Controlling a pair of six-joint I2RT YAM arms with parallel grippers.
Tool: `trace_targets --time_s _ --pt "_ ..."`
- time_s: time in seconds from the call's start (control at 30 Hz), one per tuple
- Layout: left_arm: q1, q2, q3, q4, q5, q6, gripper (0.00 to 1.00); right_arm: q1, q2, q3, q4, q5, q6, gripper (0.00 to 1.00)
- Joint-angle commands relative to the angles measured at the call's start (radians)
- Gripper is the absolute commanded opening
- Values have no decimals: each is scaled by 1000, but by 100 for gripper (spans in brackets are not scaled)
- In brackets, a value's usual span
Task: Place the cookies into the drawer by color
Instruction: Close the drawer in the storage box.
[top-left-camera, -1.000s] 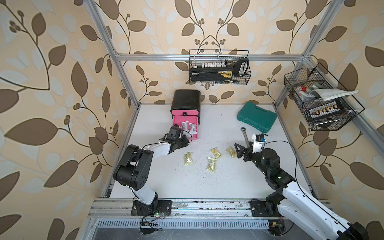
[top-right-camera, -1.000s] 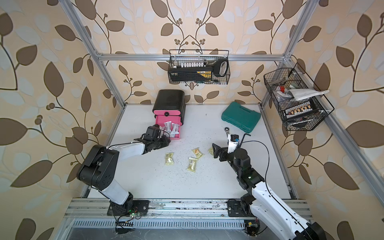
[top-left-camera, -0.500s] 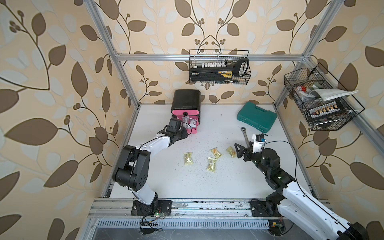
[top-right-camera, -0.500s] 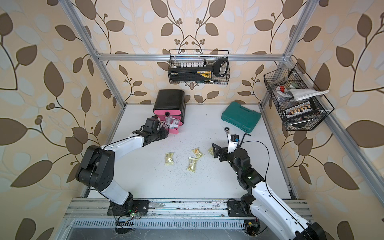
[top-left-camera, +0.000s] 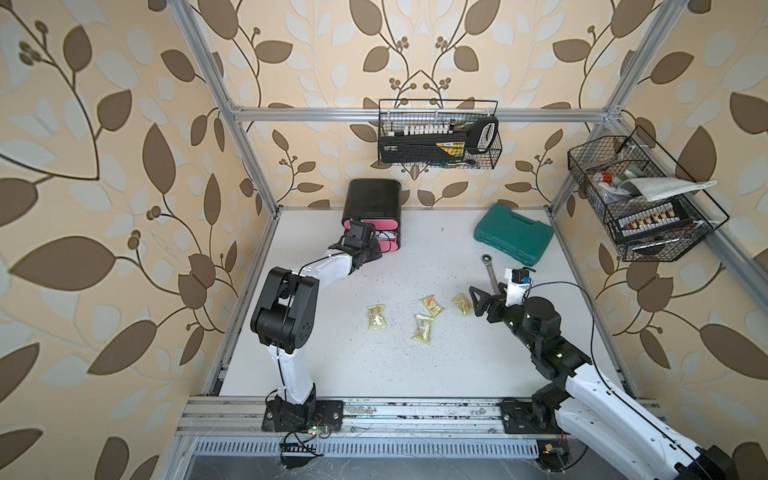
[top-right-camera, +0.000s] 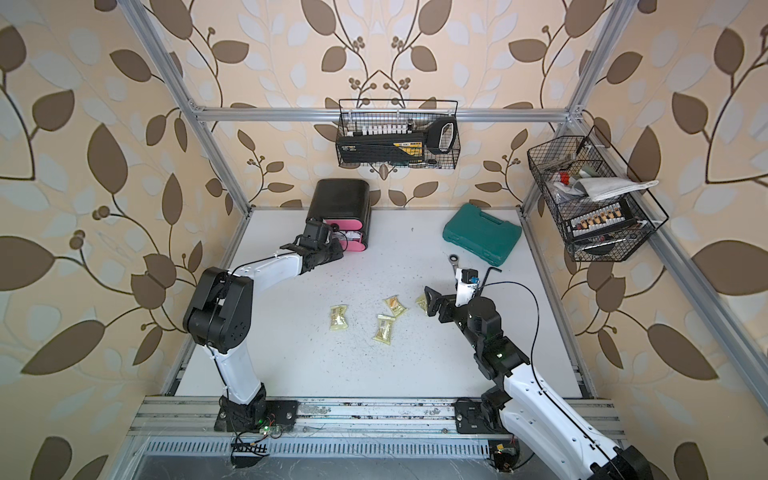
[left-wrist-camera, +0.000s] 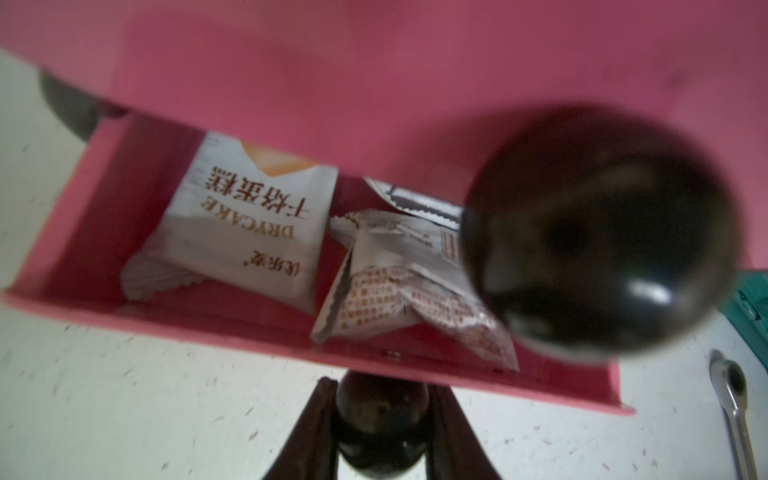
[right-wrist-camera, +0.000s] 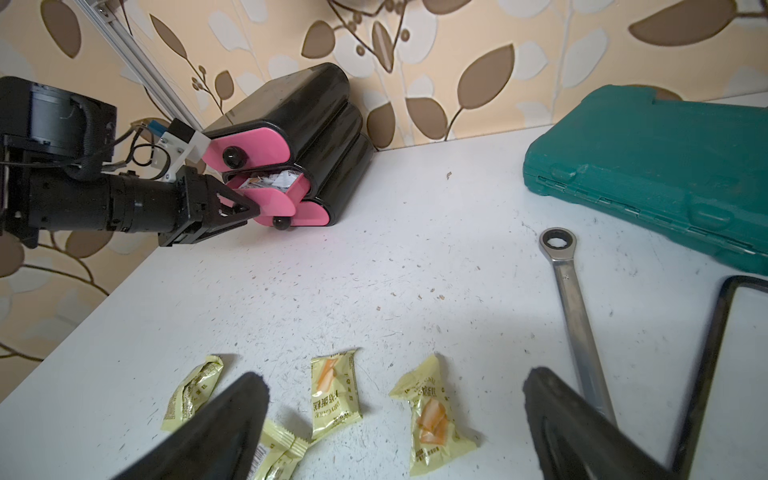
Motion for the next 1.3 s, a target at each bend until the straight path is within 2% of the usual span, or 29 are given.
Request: trace_targets --time_s 0.0,0.3,0.63,0.77,0.87,1.1,1.27 --pt "1 13 74 73 -45 7 32 5 -12 -3 6 3 3 99" --pt "3 85 163 91 -45 -26 44 5 -18 -4 3 5 3 99" --pt "5 93 135 152 2 -40 53 5 -11 -4 5 3 4 99" --pt "10 73 93 263 87 3 59 4 -3 -2 6 -1 5 99" --pt "14 78 125 228 145 16 61 5 -2 -2 7 -1 5 99" --pt "14 -95 -69 308 224 -89 61 3 -4 -3 9 0 5 99" --pt "16 -239 -283 374 266 -267 50 4 -1 -2 11 -5 6 99"
